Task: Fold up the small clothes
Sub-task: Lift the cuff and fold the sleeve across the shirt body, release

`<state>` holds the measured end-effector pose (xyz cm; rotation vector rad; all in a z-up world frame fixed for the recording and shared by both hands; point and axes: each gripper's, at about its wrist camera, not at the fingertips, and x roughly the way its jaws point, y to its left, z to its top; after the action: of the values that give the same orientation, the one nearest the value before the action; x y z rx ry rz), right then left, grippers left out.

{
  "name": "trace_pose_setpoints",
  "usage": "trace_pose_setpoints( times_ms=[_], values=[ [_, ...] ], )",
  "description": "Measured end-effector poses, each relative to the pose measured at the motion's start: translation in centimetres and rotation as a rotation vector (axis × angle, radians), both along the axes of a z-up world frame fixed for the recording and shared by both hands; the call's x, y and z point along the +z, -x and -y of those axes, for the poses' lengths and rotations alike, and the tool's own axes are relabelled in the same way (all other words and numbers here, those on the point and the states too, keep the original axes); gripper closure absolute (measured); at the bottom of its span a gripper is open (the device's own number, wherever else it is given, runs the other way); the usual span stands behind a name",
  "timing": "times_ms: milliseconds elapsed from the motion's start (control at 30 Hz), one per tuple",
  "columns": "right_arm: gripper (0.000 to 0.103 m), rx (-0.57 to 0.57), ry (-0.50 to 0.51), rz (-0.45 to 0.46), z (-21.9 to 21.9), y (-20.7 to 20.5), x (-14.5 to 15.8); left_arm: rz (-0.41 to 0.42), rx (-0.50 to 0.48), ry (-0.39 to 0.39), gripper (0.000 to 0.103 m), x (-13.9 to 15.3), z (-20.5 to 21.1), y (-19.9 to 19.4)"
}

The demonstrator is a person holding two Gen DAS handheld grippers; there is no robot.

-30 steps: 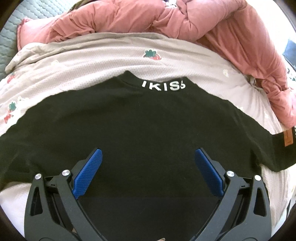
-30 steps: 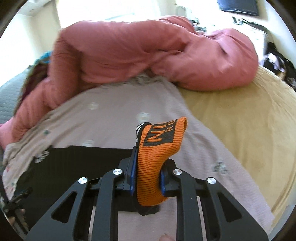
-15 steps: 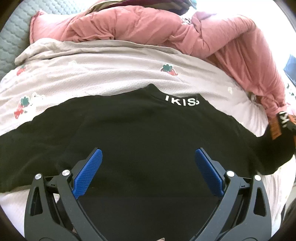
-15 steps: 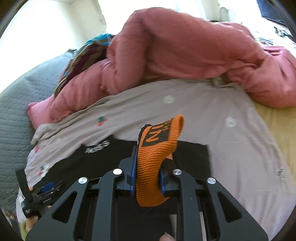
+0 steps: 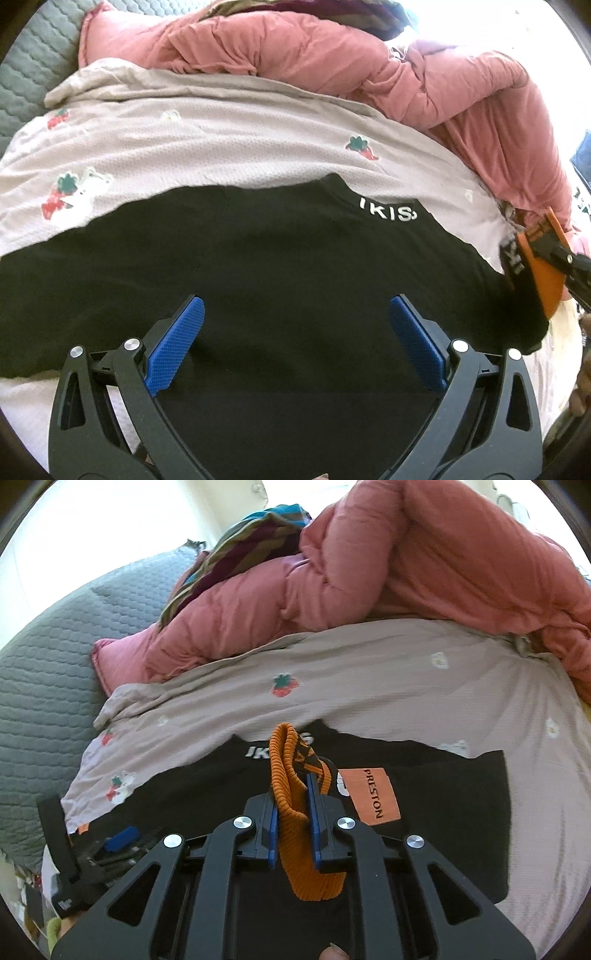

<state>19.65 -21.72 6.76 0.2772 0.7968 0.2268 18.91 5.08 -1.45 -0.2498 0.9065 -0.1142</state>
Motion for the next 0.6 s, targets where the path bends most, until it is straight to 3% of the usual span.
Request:
trace_pose_setpoints(
  times_ms=[233,333,467,600],
  values=[
    [0.091,0.066,-0.042,0.006,-3.4,-1.5,0.4,-0.017,-0.019,0.028,0.009,-0.7,-0.1,0.0],
    [0.083,0.093,-0.069,0.014,-4.4,-1.9,0.6,-0.025,-0.037,0.069,0.009,-1.1,-0.3,0.0],
    [0.083,0.090,-0.037,0.035,-4.6,-1.7,0.7,-0.034,-0.062,0.146,0.009,-1.6,-0.5,0.0],
    [0.072,0.056,-0.006,0.025,-3.0,-1.4,-0.1,-0.047,-0.067,0.196,0.011,-2.3,-0.5,-0.1]
  ],
)
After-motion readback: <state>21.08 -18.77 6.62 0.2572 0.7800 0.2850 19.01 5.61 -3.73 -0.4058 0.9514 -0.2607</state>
